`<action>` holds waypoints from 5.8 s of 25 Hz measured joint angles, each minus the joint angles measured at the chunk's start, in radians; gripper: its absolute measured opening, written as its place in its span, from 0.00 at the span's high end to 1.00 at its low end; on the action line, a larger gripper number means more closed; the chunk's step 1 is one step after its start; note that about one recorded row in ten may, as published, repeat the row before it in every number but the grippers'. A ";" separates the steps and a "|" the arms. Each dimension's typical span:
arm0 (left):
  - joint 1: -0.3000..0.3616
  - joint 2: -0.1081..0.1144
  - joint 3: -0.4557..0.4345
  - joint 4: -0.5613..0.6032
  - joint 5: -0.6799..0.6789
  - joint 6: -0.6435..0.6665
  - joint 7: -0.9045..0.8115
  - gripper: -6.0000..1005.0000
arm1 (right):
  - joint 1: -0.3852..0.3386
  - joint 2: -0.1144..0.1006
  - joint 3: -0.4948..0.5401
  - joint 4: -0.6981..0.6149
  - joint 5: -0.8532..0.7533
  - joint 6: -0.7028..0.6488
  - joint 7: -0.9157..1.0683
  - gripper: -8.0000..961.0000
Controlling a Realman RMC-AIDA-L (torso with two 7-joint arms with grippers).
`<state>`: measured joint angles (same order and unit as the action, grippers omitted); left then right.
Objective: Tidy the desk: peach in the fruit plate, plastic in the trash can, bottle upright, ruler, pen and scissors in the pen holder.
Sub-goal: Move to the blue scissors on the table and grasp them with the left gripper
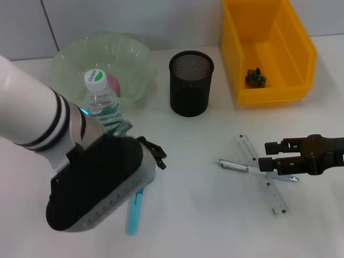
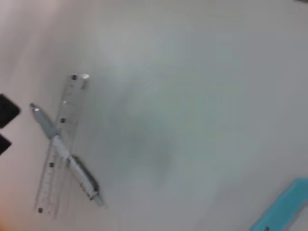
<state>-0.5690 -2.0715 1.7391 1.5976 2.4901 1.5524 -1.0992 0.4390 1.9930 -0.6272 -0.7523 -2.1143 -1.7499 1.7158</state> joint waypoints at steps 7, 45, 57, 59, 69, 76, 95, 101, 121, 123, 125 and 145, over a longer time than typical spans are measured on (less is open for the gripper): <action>-0.031 0.001 0.094 -0.114 0.045 -0.099 0.085 0.20 | -0.001 -0.003 -0.045 0.010 -0.011 -0.005 -0.006 0.30; -0.048 0.002 0.259 -0.201 0.120 -0.164 0.201 0.20 | 0.007 0.028 -0.047 0.070 -0.053 0.042 -0.086 0.30; -0.046 0.009 0.273 -0.203 0.114 -0.160 0.273 0.20 | 0.006 0.036 -0.052 0.071 -0.053 0.060 -0.088 0.30; -0.046 0.009 0.278 -0.201 0.113 -0.159 0.281 0.20 | 0.004 0.039 -0.052 0.071 -0.053 0.061 -0.089 0.30; -0.060 0.008 0.283 -0.178 0.110 -0.137 0.265 0.20 | 0.005 0.042 -0.052 0.071 -0.053 0.063 -0.090 0.31; -0.080 0.010 0.283 -0.205 0.098 -0.136 0.270 0.20 | 0.011 0.042 -0.051 0.071 -0.053 0.063 -0.091 0.31; -0.130 0.011 0.283 -0.266 0.057 -0.138 0.298 0.20 | 0.012 0.042 -0.052 0.076 -0.053 0.075 -0.093 0.31; -0.141 0.009 0.284 -0.278 0.051 -0.137 0.299 0.20 | 0.012 0.042 -0.052 0.076 -0.053 0.075 -0.098 0.31; -0.175 0.010 0.290 -0.315 0.021 -0.135 0.303 0.22 | 0.010 0.043 -0.045 0.077 -0.051 0.075 -0.102 0.31; -0.176 0.010 0.290 -0.320 0.019 -0.135 0.307 0.23 | 0.010 0.045 -0.046 0.077 -0.050 0.075 -0.102 0.31; -0.176 0.010 0.290 -0.320 0.018 -0.135 0.307 0.28 | 0.011 0.045 -0.047 0.077 -0.050 0.075 -0.102 0.31; -0.177 0.011 0.290 -0.327 0.021 -0.135 0.298 0.62 | 0.013 0.047 -0.052 0.077 -0.046 0.075 -0.102 0.32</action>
<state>-0.7463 -2.0601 2.0288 1.2707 2.5107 1.4173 -0.8014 0.4516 2.0400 -0.6790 -0.6749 -2.1608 -1.6751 1.6142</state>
